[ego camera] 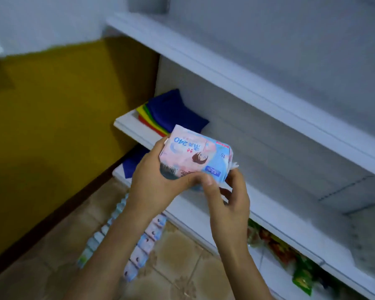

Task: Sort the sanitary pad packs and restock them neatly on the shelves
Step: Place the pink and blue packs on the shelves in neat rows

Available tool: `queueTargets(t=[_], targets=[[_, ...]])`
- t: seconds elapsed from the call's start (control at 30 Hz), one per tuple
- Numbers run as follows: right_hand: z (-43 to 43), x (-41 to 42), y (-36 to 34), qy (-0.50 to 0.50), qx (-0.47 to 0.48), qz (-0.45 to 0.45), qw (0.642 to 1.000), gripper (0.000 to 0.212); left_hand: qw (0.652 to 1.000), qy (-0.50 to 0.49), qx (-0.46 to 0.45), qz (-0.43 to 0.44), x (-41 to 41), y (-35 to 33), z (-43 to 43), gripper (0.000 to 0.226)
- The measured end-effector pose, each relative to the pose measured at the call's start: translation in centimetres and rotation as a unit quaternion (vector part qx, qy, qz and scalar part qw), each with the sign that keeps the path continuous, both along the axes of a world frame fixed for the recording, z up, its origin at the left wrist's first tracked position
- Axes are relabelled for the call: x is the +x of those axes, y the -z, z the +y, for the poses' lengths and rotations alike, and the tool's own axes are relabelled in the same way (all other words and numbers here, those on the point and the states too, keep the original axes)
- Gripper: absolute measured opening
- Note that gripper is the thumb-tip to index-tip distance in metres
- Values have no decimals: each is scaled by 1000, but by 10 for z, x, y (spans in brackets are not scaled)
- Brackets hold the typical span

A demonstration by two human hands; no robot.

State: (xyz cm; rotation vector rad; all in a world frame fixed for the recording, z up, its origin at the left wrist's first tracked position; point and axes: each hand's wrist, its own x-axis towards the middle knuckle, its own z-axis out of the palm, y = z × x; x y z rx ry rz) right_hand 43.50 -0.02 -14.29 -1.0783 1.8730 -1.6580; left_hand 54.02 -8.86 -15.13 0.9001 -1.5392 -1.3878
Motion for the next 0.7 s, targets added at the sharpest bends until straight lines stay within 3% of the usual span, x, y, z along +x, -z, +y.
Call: queueTargets(t=[0.13,0.23,0.37,0.5,0.6,0.7], targets=[[52,-56,-30,84,-57,103,990,87,996,64,23,58,-73,-48,48,73],[97,-103,-49,131,-107,122,978,91,989,135,20,62,-127,-72,90,74],[154,-163,-72,149,-128,145,970,74,984,164,-28,63,-185,-100,147,68],[200,-216,-84,170,-160,102,967,44,976,190,-104,22,-231,-116,189,65],[226,-246,-84,170,-165,31,971,38,968,199,-151,-32,-255,-119,206,70],[243,-270,-82,172,-148,31,973,40,958,192,-194,-91,-276,-116,215,86]])
